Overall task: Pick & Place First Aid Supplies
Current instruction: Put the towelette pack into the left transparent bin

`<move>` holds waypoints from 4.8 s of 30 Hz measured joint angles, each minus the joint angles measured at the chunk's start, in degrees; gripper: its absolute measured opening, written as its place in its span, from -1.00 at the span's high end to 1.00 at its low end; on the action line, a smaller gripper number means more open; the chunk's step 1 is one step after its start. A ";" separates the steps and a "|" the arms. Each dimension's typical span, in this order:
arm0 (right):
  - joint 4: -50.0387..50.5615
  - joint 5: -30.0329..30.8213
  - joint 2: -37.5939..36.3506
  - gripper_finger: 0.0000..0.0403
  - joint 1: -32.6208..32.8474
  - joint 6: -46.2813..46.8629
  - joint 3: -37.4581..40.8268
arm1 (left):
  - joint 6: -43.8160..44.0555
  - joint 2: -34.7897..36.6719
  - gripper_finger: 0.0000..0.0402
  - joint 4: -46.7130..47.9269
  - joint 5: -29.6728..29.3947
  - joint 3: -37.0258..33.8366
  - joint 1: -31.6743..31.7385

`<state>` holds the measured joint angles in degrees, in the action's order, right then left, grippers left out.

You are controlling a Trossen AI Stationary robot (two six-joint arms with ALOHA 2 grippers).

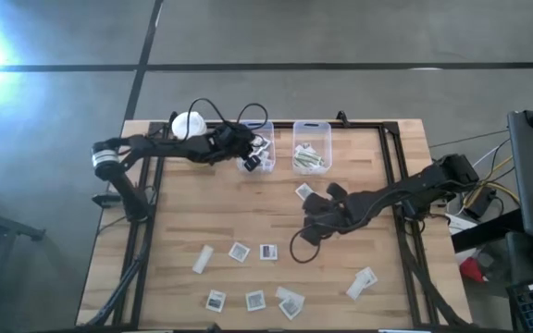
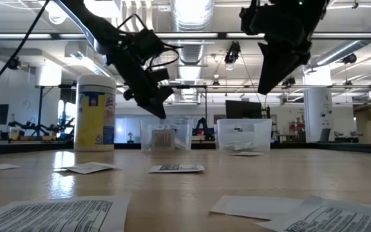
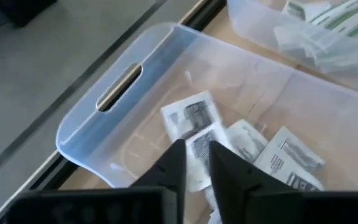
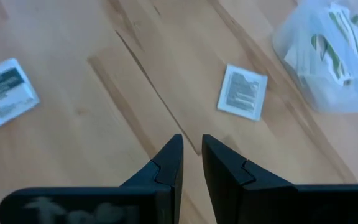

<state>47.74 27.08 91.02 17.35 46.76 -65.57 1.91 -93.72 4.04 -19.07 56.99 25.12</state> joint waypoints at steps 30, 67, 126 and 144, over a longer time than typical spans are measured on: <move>-1.14 -7.03 0.00 0.43 -1.30 6.36 1.06 | 3.59 27.49 0.25 27.52 4.90 -5.62 -25.34; -13.25 -1.34 7.87 0.25 -13.44 0.31 4.19 | 26.66 31.64 0.25 28.38 4.13 -18.02 -53.07; -11.23 -8.99 16.64 0.96 -20.21 -3.68 4.03 | 28.29 31.68 0.25 28.52 3.98 -19.75 -53.00; -9.26 -6.40 -2.91 0.96 -16.70 -7.51 4.18 | 28.84 31.68 0.25 28.58 3.98 -19.75 -53.02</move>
<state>38.48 20.68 88.12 0.66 39.25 -61.39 30.74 -62.04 32.62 -15.09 37.23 -27.90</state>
